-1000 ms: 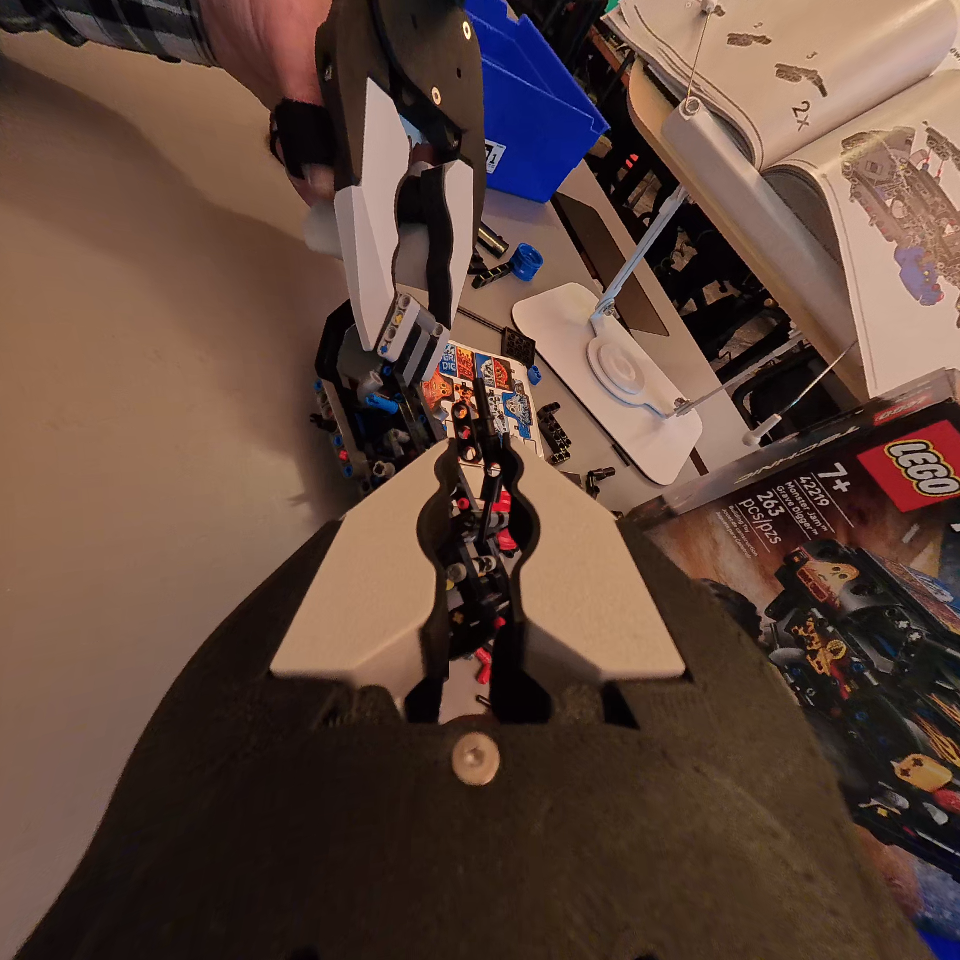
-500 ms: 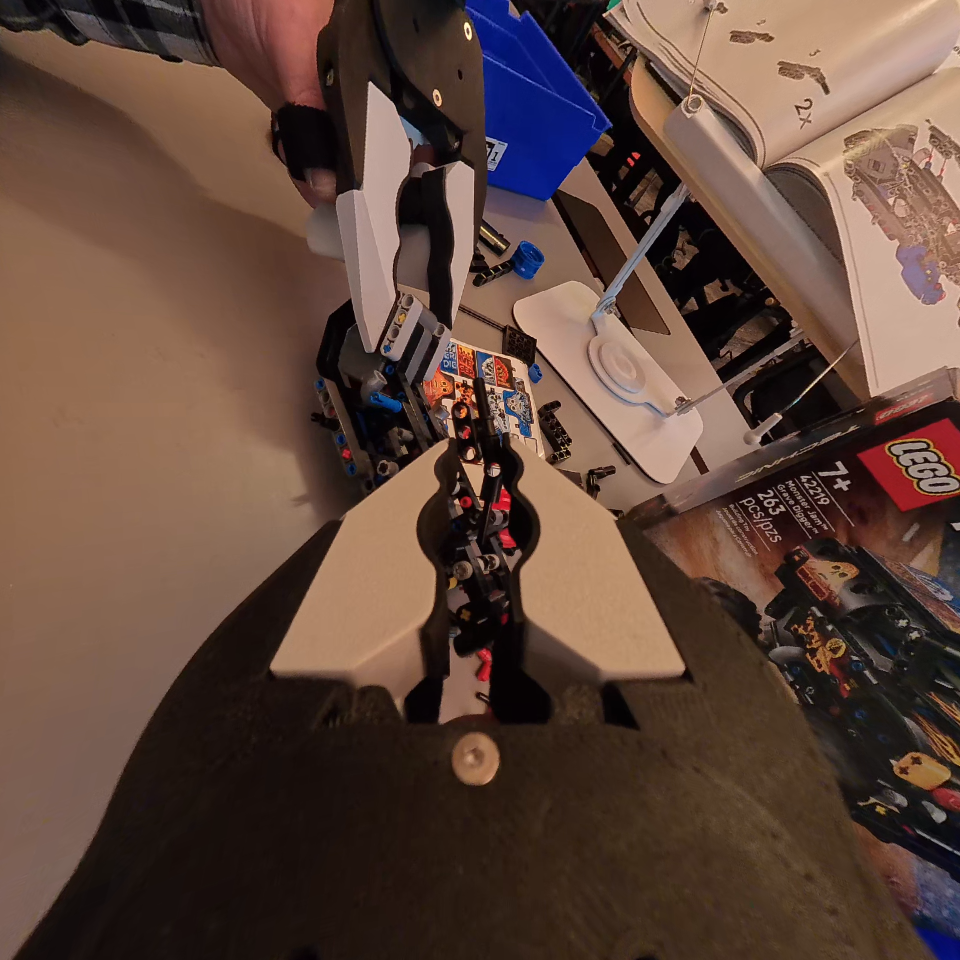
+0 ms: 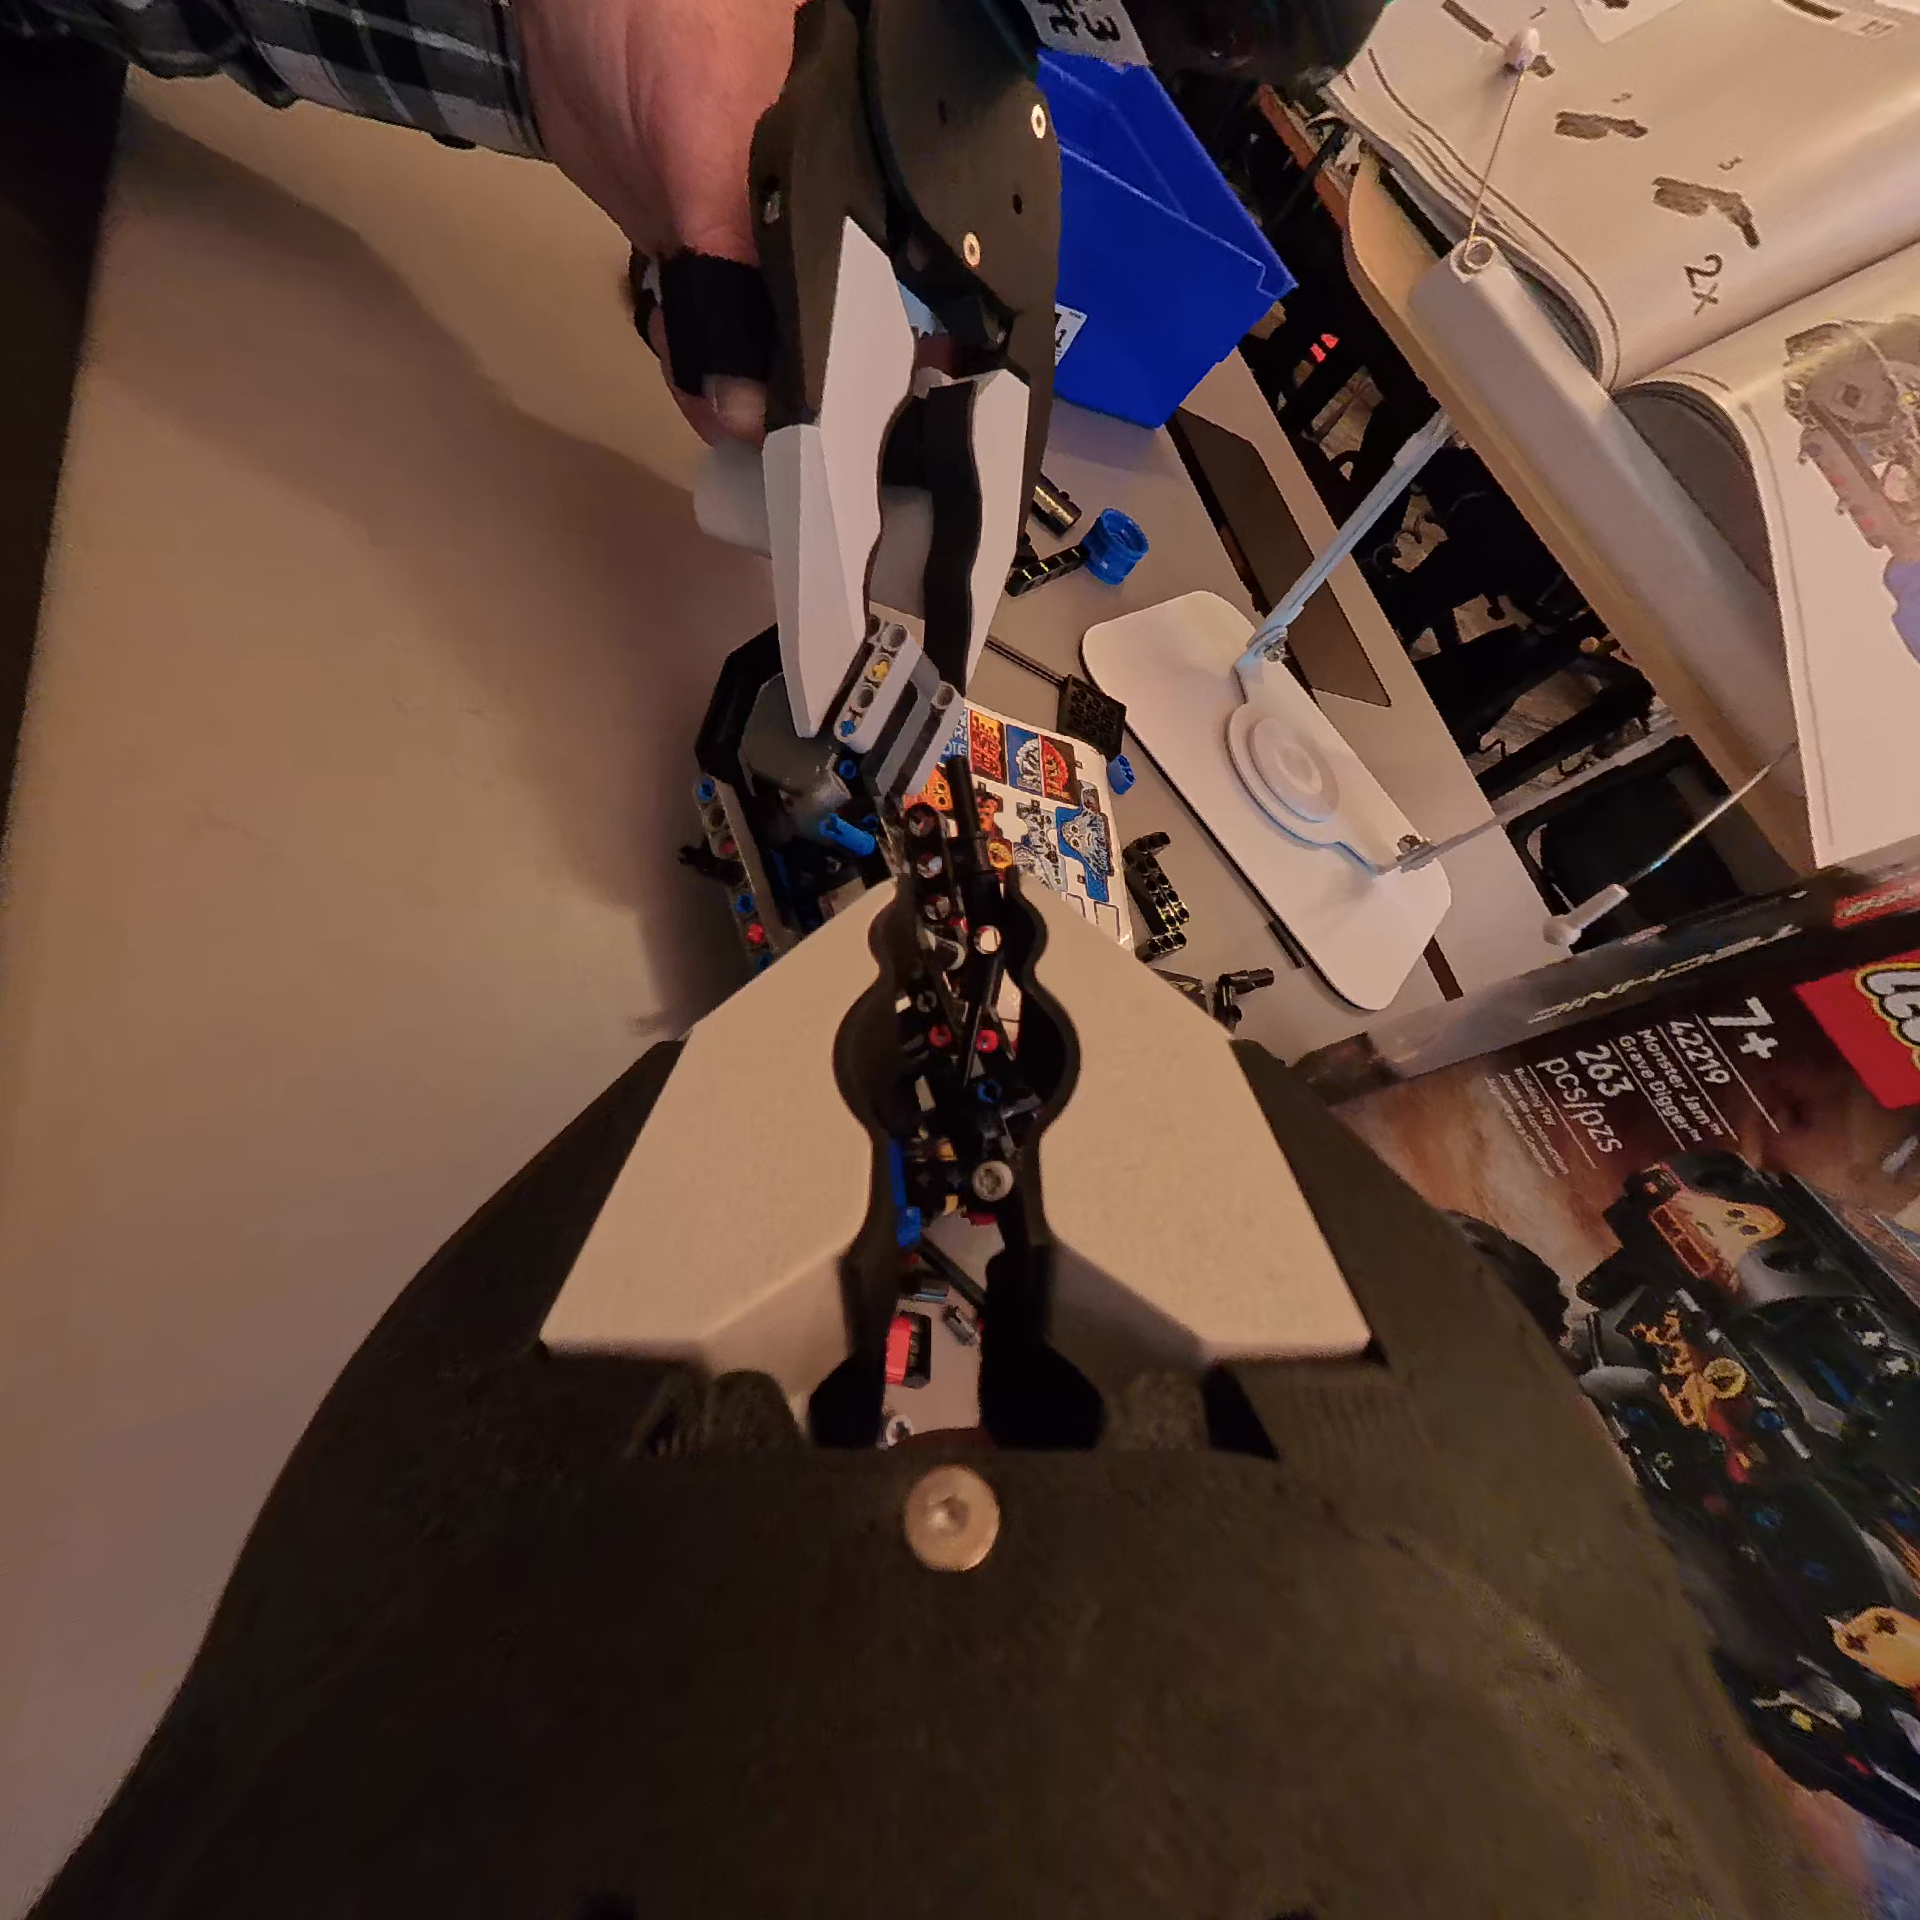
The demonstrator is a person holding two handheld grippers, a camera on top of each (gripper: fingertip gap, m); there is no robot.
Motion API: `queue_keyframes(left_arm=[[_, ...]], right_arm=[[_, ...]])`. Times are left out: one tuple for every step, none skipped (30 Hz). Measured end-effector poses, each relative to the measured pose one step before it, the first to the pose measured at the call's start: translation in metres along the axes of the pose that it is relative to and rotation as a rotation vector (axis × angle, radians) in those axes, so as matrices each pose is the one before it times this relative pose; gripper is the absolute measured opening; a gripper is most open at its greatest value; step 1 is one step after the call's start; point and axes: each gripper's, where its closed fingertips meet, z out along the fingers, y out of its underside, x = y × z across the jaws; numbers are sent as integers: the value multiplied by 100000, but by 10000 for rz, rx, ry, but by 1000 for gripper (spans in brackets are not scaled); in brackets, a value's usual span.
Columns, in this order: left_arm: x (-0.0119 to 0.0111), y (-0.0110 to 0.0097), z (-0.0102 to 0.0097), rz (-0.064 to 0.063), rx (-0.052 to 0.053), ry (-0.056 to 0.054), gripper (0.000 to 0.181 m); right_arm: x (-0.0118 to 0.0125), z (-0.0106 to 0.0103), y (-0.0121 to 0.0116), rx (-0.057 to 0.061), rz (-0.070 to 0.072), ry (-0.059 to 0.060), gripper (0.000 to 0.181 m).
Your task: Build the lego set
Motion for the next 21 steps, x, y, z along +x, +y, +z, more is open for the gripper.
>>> queue_keyframes(left_arm=[[-32, 7, 26, -23, 6, 3, 43], [-30, 34, 27, -21, -10, 2, 43], [-47, 54, 59, -6, -24, -16, 43], [-28, 65, 56, 1, -29, -9, 43], [11, -4, 56, -7, 6, 14, 43], [3, 12, 45, -16, -8, 14, 43], [1, 24, 24, -1, -8, 6, 43], [-7, -9, 11, -1, 8, 7, 43], [-14, -4, 8, -7, 5, -1, 43], [-41, 10, 18, 3, -6, -16, 44], [-19, 13, 13, 15, -7, -15, 44], [-10, -8, 9, 17, 4, -4, 44], [8, -5, 4, 21, 12, 2, 44], [46, 9, 24, 60, 10, 21, 44], [100, 61, 41, 96, -28, 38, 45], [90, 94, 83, 45, -55, 40, 46], [8, 57, 70, 4, -36, -6, 47], [-36, 30, 59, 11, -25, -32, 49], [45, 10, 39, 22, -6, 20, 50], [56, -36, 5, 19, 22, 26, 50], [-1, -51, -17, 18, 25, -8, 51]], right_arm=[[-106, 42, -29, 0, -30, -40, 14], [-102, 36, -31, 4, -34, -37, 14], [-86, 38, -21, -6, -35, -28, 14], [-72, 51, 0, -12, -35, -14, 14], [-82, 58, 8, -18, -22, -34, 14], [-73, 67, 38, -27, -20, -28, 14], [-60, 59, 71, -45, -33, -22, 14], [-60, 74, 72, -42, -33, -21, 14], [-60, 72, 27, -27, -26, -29, 14], [-65, 60, 21, -19, -25, -27, 14], [-56, 63, -6, -17, -25, -25, 14], [-54, 60, 21, -26, -25, -26, 14], [-40, 53, 19, -24, -29, -15, 14], [-27, 45, 6, -21, -20, -14, 14], [-32, 41, 18, -18, -17, -15, 14], [-17, 44, 26, -25, -21, -9, 14], [-33, 50, 44, -33, -24, -9, 14], [-44, 52, 35, -31, -23, -11, 15], [-39, 30, 25, -21, -16, -17, 15], [-39, 37, 10, -10, -10, -14, 15], [-12, 27, 20, -14, -6, -7, 15]])
